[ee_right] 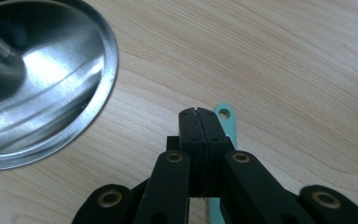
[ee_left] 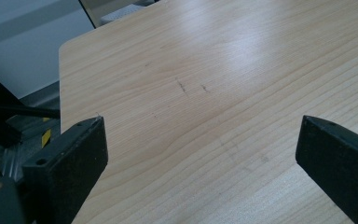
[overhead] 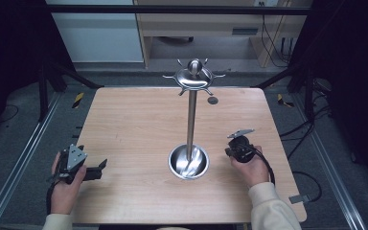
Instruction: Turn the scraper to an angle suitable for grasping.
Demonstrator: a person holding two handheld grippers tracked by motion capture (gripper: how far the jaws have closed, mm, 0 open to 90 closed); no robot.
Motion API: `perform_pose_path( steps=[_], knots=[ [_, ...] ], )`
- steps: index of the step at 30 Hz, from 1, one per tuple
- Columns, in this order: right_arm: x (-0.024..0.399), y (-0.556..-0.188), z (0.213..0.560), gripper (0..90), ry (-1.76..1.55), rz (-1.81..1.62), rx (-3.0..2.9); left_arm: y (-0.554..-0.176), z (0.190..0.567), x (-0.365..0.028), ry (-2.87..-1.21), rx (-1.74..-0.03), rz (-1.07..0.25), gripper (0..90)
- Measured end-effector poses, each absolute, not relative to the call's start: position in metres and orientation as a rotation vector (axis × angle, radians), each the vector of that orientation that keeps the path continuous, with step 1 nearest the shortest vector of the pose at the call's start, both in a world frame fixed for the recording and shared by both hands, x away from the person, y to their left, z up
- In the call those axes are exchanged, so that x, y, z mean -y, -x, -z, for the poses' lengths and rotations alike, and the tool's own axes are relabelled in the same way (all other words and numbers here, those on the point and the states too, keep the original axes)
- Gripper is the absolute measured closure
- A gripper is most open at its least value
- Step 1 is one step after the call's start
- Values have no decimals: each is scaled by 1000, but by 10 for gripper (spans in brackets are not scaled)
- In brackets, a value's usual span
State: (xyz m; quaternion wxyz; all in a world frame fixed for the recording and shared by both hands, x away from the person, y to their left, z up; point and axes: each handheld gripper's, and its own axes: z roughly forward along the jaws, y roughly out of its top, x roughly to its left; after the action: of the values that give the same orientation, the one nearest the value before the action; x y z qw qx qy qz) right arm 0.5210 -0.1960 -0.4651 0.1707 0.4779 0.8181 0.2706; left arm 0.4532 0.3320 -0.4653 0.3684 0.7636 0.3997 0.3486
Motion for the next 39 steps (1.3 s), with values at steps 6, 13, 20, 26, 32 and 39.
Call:
perform_pose_path(
  steps=[6, 13, 20, 26, 32, 39],
  knots=[
    [197, -526, 471, 900, -1371, -738, -2338, -453, 466, -332, -1962, -1025, -894, 20],
    [196, -526, 474, 900, -1368, -714, -2350, -453, 466, -332, -1963, -1025, -894, 20],
    [196, -526, 476, 900, -1369, -697, -2366, -454, 466, -331, -1966, -1024, -892, 20],
    [196, -526, 477, 897, -1389, -675, -2368, -453, 466, -331, -1967, -1023, -892, 20],
    [199, -527, 477, 894, -1405, -667, -2353, -453, 466, -331, -1965, -1023, -892, 20],
    [208, -529, 477, 889, -1435, -644, -2321, -453, 466, -331, -1965, -1023, -891, 20]
  ],
)
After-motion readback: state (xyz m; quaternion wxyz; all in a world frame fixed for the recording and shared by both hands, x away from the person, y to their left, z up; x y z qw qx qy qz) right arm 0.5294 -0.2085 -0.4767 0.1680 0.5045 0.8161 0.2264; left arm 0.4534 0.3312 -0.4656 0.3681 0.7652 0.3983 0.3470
